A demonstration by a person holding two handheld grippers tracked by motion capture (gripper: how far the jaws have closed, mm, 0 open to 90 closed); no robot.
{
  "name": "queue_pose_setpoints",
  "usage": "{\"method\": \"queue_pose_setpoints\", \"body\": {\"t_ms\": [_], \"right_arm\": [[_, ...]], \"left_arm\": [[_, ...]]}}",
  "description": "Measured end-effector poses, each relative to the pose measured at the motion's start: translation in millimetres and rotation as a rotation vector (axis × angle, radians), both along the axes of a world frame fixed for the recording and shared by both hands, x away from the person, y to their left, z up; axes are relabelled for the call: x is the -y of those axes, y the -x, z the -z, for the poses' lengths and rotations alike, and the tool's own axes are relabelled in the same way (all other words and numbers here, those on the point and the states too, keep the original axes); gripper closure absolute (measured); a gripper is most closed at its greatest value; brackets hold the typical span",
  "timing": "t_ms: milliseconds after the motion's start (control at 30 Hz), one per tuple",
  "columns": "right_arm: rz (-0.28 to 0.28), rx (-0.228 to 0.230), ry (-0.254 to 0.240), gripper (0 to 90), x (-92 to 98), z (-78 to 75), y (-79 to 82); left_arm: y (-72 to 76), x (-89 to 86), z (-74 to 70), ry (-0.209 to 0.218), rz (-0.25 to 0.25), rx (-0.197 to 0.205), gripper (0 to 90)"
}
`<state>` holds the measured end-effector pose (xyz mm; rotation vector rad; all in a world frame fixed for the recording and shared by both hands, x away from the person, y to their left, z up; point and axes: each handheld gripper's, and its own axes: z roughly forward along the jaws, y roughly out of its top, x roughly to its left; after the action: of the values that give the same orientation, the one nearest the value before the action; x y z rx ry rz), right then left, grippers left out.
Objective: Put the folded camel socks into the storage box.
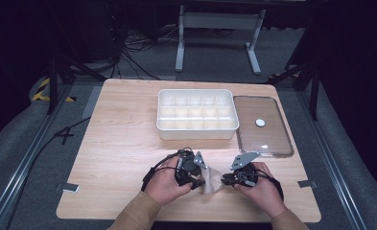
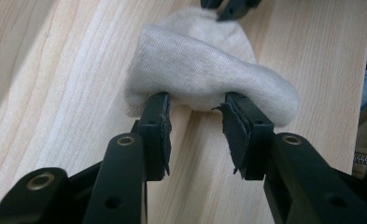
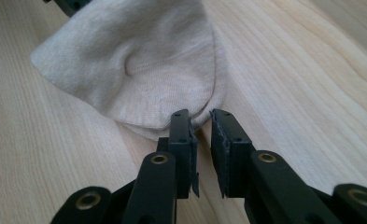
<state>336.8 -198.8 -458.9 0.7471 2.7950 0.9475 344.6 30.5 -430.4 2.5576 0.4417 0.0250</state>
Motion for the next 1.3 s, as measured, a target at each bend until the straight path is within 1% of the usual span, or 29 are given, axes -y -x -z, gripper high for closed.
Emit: {"method": "queue_pose_setpoints", "body": {"t_ms": [133,200,333,400,433,567,633,733,800,833,867,1033,1067,1100,1133,1167,1200,1267,1300], "right_arm": [[-0.015,0.004,-0.008,77.0,-8.1,2.5,2.7],[-0.019,0.007,-0.009,77.0,-11.3,3.1,3.7],[-0.030,0.009,-0.017,77.0,-16.8,4.2,5.5],[-0.040,0.008,-0.019,77.0,-18.3,4.5,5.9],[-0.035,0.010,-0.020,77.0,-19.3,4.8,6.3],[-0.036,0.005,-0.026,77.0,-21.2,5.4,7.2],[-0.038,0.002,-0.028,77.0,-21.9,5.7,7.4],[-0.037,0.002,-0.028,77.0,-22.1,5.8,7.5],[-0.036,0.001,-0.028,77.0,-22.0,5.7,7.5],[-0.036,0.001,-0.028,77.0,-22.0,5.7,7.5],[-0.036,0.001,-0.028,76.9,-22.1,5.7,7.5],[-0.035,-0.011,-0.031,74.5,-20.1,4.4,6.6],[-0.021,-0.033,-0.057,73.1,-15.6,1.3,5.1],[-0.011,-0.041,-0.071,73.0,-12.7,-1.3,4.5],[-0.001,-0.030,-0.079,72.5,-9.2,-4.5,3.3],[-0.001,-0.030,-0.079,72.5,-9.2,-4.5,3.3],[0.011,-0.024,-0.088,72.2,-7.0,-7.3,2.9],[0.043,-0.013,-0.135,70.3,-2.1,-16.5,2.5],[0.060,-0.010,-0.164,67.8,-1.6,-19.6,2.6]], "left_arm": [[0.4,0.5,-1.6,0.016,0.014,0.018,62.0],[1.0,1.0,-1.7,0.018,0.008,0.021,61.8],[1.0,2.7,-0.9,0.022,0.014,0.028,61.8],[1.3,3.4,-1.2,0.017,0.009,0.025,61.7],[1.5,3.9,-0.9,0.021,0.008,0.028,61.8],[2.4,7.4,1.1,0.025,0.016,0.031,61.8],[2.5,9.6,2.3,0.014,0.026,0.029,61.3],[2.7,11.6,5.2,0.016,0.030,0.030,60.4],[3.2,12.1,7.3,0.020,0.021,0.031,60.2],[3.2,12.2,7.1,0.012,0.019,0.024,60.3],[3.8,12.5,7.2,0.012,0.004,0.016,60.3],[4.4,12.7,6.6,0.002,-0.002,0.015,60.2],[4.4,12.6,6.2,0.001,0.004,0.021,60.1],[4.4,12.5,6.1,0.001,0.004,0.021,60.1],[4.3,12.4,6.0,0.000,0.003,0.021,60.1],[4.3,12.4,6.0,0.000,0.003,0.021,60.1],[4.2,12.4,5.9,0.000,0.002,0.019,60.1],[4.5,12.7,5.8,0.000,0.000,0.020,60.0],[4.4,12.8,5.6,-0.002,0.003,0.022,60.0]]}}
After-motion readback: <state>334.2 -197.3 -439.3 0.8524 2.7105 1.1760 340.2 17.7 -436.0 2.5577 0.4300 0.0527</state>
